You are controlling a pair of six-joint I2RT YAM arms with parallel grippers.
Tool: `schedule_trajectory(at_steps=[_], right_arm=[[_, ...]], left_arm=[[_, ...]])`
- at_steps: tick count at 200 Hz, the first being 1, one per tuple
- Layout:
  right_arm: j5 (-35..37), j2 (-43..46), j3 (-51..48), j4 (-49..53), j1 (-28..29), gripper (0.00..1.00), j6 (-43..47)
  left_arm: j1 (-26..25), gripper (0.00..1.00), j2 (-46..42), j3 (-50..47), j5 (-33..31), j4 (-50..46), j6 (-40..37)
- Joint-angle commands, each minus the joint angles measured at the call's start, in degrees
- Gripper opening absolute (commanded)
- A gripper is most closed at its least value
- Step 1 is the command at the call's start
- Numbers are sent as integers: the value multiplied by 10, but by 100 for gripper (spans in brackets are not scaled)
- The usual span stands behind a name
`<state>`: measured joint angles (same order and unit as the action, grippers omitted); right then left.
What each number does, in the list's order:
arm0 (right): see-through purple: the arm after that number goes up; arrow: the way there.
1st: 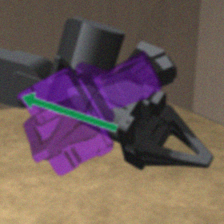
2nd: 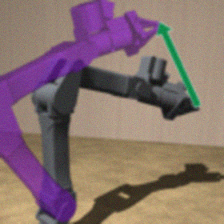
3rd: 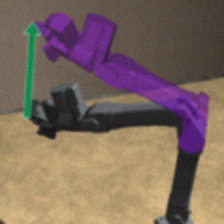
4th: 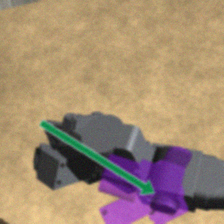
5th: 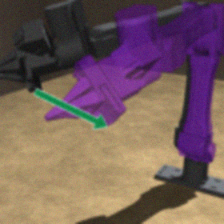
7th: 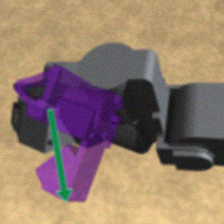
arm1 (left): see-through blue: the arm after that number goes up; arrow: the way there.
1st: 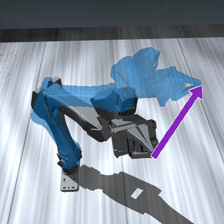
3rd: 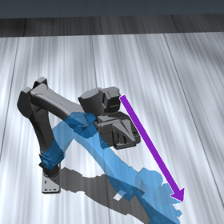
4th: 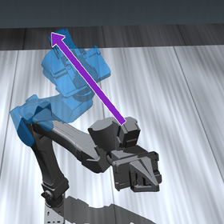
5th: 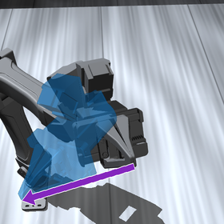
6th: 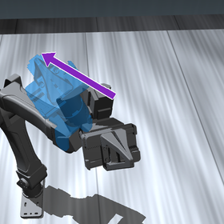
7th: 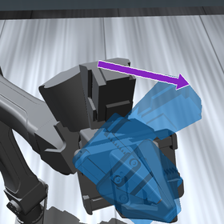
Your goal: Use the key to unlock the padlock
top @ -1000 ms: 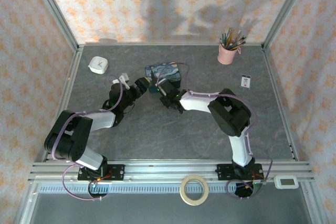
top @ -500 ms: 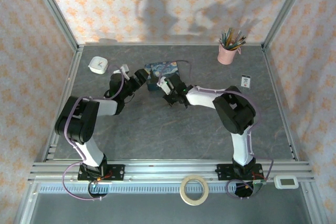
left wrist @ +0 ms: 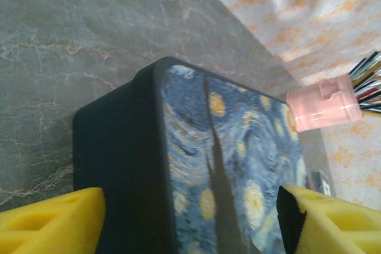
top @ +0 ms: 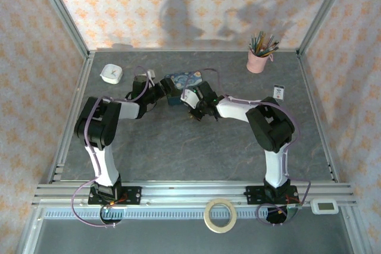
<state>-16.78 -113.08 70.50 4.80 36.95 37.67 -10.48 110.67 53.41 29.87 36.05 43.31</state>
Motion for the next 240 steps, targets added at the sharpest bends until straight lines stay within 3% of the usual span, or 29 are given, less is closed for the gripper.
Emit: schedule_trajectory(at_steps=[1, 34, 92, 170, 202, 240], right_arm=[[-13, -12, 48, 20, 3, 0, 43], [-21, -42, 103, 52, 6, 0, 77], [-33, -82, 159, 79, 9, 0, 76], [-105, -118, 244, 117, 7, 0, -80], [-141, -137, 281, 164, -1, 0, -120], [-156, -142, 289, 178, -7, 0, -131]], left_arm=[[0, 70, 21, 28, 30, -32, -35], [-14, 60, 37, 57, 48, -61, -68], [-23, 54, 49, 84, 62, -80, -89], [-41, 52, 20, 51, 60, -44, -60], [-42, 55, -6, 29, 56, -23, -45], [-16, 73, -80, 11, 9, -63, -52]])
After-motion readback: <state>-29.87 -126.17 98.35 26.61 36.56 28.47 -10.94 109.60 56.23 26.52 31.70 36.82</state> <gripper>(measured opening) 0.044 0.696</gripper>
